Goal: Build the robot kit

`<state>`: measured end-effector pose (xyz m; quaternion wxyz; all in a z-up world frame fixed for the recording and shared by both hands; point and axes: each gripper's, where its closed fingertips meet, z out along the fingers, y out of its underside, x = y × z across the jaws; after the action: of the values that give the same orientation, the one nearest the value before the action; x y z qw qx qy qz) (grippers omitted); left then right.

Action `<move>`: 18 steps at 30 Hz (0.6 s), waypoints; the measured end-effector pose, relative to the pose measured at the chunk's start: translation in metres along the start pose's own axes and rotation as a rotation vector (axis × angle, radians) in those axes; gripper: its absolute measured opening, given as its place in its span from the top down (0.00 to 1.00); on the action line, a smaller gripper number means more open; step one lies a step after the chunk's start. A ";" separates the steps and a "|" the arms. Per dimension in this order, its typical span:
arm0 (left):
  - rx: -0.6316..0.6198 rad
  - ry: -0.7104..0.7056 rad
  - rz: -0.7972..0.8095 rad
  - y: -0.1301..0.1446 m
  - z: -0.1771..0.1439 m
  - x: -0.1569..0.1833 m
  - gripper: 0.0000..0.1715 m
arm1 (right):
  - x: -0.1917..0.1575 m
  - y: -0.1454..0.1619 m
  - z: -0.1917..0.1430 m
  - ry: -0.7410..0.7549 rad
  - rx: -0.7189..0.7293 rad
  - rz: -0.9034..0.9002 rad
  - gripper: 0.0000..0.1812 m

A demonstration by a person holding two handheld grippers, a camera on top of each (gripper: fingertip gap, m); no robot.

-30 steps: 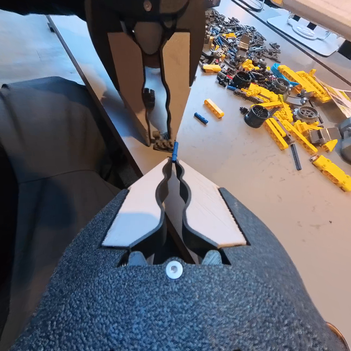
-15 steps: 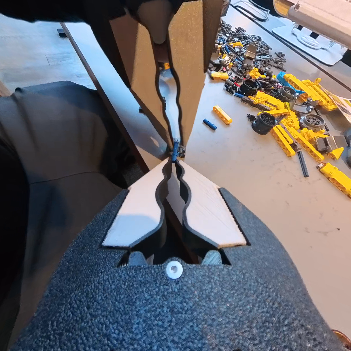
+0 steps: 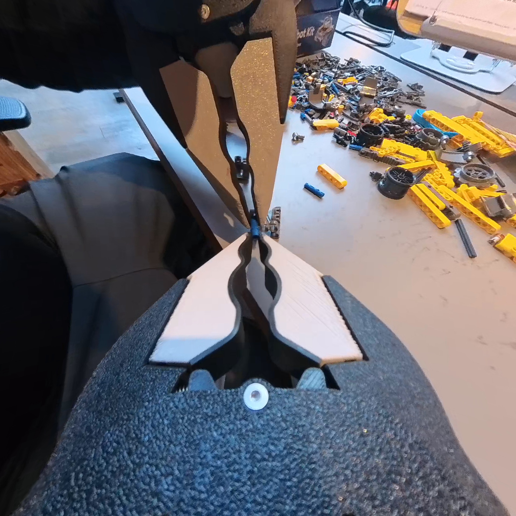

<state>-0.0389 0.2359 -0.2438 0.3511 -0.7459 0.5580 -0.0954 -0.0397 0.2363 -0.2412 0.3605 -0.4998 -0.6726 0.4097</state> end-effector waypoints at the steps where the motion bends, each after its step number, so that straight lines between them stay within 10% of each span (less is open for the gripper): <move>1: 0.003 -0.004 -0.007 0.000 0.000 -0.001 0.99 | 0.001 -0.001 -0.001 0.016 0.005 -0.014 0.97; 18: 0.042 -0.007 -0.021 0.000 -0.001 0.004 0.99 | -0.003 -0.005 -0.001 0.060 0.013 -0.115 0.97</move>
<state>-0.0383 0.2322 -0.2444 0.3675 -0.7444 0.5469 -0.1082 -0.0401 0.2322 -0.2368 0.4067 -0.4702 -0.6862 0.3777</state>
